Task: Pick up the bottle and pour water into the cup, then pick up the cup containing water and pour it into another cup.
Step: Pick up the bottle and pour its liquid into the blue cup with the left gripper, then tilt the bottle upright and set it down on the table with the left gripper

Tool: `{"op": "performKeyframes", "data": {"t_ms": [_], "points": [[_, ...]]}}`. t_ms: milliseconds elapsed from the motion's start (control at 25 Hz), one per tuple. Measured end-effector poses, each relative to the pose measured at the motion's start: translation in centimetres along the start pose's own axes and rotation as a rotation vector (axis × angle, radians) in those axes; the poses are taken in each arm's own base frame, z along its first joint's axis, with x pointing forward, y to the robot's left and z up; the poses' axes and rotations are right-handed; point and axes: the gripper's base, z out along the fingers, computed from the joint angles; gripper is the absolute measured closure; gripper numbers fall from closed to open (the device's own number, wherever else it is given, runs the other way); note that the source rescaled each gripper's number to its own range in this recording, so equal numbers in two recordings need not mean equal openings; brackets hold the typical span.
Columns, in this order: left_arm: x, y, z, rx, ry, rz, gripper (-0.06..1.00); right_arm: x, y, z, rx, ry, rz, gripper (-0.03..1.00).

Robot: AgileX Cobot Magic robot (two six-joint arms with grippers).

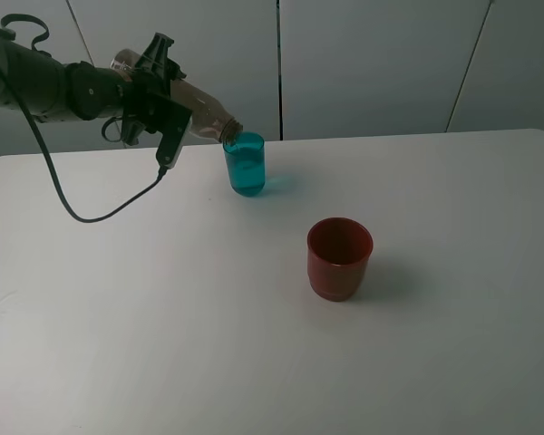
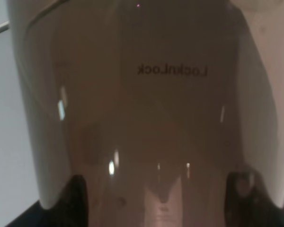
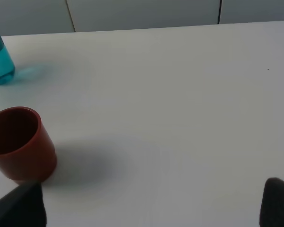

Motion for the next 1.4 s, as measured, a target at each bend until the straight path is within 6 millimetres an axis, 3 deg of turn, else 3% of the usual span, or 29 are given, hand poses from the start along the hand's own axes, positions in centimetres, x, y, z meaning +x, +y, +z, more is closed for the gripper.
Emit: {"op": "performKeyframes", "data": {"t_ms": [760,1120,1400], "points": [[0.04,0.19,0.0,-0.021,0.004,0.024,0.94,0.0,0.0,0.0,0.0,0.0,0.0,0.02],[0.37,-0.04,-0.01,0.003,0.047,-0.149,0.94,0.0,0.0,0.0,0.0,0.0,0.0,0.02],[-0.48,0.14,-0.09,0.019,0.07,-0.368,0.94,0.0,0.0,0.0,0.0,0.0,0.007,0.02]]}}
